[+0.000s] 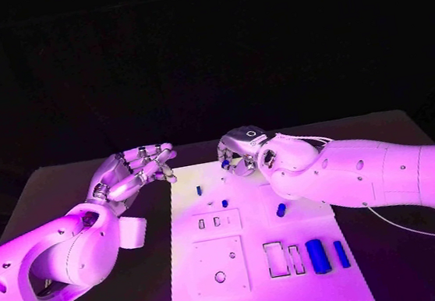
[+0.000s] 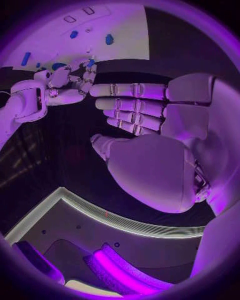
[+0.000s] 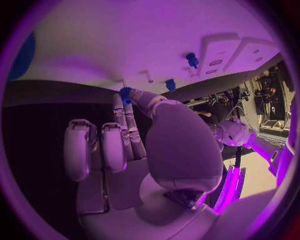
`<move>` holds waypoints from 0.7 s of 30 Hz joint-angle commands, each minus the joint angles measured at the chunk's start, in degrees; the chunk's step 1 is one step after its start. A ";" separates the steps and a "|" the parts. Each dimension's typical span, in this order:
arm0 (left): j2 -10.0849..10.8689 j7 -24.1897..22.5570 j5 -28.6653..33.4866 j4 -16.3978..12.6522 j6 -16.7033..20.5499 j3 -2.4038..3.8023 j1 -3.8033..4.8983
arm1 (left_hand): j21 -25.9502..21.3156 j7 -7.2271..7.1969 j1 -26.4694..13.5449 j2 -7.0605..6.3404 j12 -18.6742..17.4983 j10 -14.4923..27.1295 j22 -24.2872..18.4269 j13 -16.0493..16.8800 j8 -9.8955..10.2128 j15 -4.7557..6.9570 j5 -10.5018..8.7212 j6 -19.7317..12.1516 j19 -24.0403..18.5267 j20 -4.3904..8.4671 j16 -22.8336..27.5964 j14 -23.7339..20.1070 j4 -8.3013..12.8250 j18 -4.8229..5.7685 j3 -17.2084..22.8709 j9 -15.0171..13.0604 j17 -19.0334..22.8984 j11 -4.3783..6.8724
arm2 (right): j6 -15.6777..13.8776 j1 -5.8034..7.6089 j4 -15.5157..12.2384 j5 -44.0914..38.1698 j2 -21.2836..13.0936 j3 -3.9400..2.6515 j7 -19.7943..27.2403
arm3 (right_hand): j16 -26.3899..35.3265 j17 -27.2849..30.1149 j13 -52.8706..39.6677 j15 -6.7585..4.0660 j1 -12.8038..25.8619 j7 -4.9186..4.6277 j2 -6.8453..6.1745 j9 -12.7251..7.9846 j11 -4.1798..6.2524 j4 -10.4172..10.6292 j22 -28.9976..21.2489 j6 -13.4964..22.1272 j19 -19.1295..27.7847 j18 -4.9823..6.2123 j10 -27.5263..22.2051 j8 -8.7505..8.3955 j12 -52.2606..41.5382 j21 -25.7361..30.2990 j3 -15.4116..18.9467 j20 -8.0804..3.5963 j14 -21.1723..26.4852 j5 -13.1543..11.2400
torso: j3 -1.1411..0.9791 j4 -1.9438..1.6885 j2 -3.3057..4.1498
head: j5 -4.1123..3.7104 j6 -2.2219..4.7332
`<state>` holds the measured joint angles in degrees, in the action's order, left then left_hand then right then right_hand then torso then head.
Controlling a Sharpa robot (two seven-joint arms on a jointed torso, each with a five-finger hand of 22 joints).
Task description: Assemble the parts on the task board
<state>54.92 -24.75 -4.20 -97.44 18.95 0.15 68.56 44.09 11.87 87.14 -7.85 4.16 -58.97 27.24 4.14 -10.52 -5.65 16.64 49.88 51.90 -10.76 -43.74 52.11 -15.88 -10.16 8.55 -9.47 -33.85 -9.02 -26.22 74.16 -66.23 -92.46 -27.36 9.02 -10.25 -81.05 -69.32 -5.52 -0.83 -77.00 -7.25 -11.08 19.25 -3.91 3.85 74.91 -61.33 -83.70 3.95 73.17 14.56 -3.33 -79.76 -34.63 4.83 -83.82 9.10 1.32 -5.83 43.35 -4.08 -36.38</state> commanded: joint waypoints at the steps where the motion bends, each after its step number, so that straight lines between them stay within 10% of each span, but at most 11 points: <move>1: -0.12 -0.24 -0.10 -0.14 -0.73 0.05 0.17 | 0.19 -0.02 0.41 0.06 0.17 0.27 0.05 0.03 -0.10 0.14 -0.20 -0.33 -0.45 -0.06 -0.19 -0.39 -0.11 -0.17 0.37 -0.05 0.04 0.00 | 1.91 -0.11 0.52 -0.45 0.38 -0.01 0.25 | -0.21 -0.03 -0.03 -0.02 -0.16 -0.20 0.02 0.10 0.21 -0.12 1.00 0.32 0.00 -0.87 -0.23 0.12 -0.18 -0.10 -0.20 0.11 -2.49 0.10 | 0.06 -0.09 0.11 | -0.04 0.05; 21: -0.19 -0.22 -0.29 0.01 -0.69 0.05 0.21 | 0.43 0.05 0.47 0.03 0.15 0.41 0.22 0.02 -0.05 0.11 -0.22 -0.42 -0.63 -0.08 -0.27 -0.46 -0.13 -0.17 0.41 -0.06 0.08 -0.04 | 2.36 -0.58 1.81 -0.66 1.10 0.03 0.19 | 0.61 2.27 1.21 1.15 1.77 -1.20 -1.75 0.50 -1.11 -0.01 -2.59 3.52 2.03 -0.05 -5.82 -1.33 -0.06 2.78 -0.61 0.98 -1.83 -0.48 | 0.07 0.00 0.09 | 0.15 0.03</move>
<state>54.81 -24.70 -4.24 -97.36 18.95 0.15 68.64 44.32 11.87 87.14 -7.85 4.16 -58.97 27.41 4.14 -10.52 -5.65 16.64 49.88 51.69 -10.97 -43.74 52.11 -16.05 -10.16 8.72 -9.45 -33.85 -9.02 -24.38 73.73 -64.63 -92.60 -26.28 8.97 -10.22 -80.57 -67.25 -4.89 0.07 -75.72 -8.34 -12.36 19.97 -4.81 3.47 72.67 -58.27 -81.97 3.96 68.14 13.58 -3.81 -77.30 -35.31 5.85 -84.05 8.96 1.38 -5.82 43.43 -3.91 -36.44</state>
